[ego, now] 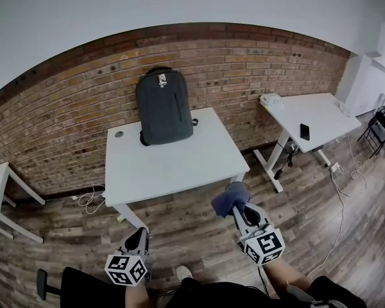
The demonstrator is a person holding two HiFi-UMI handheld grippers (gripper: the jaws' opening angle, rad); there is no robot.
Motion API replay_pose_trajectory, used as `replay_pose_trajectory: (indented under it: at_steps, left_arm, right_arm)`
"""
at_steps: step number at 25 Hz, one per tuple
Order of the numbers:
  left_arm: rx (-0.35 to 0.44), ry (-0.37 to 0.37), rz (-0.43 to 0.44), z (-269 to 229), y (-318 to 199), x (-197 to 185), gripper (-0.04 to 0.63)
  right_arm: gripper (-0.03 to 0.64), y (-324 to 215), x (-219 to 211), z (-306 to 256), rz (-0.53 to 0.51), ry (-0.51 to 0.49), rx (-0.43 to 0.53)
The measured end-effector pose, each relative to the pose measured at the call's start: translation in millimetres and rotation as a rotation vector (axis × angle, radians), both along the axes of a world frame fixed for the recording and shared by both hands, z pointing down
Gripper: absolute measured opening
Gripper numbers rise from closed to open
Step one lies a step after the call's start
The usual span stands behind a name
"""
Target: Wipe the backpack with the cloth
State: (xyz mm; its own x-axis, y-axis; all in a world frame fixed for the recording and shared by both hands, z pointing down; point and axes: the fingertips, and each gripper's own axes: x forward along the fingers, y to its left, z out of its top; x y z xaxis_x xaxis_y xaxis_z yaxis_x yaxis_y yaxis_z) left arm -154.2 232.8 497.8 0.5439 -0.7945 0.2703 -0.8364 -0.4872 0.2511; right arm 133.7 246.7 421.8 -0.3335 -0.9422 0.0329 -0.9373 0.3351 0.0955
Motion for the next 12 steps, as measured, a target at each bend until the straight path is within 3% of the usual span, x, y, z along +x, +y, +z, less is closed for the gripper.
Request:
replay_pose_trajectory:
  at_steps: [12]
  left_arm:
    - [0.002, 0.010, 0.080, 4.5, -94.1, -35.7, -0.005]
  right_arm:
    - [0.023, -72.3, -34.4, -1.9, 0.086, -0.003, 0.005]
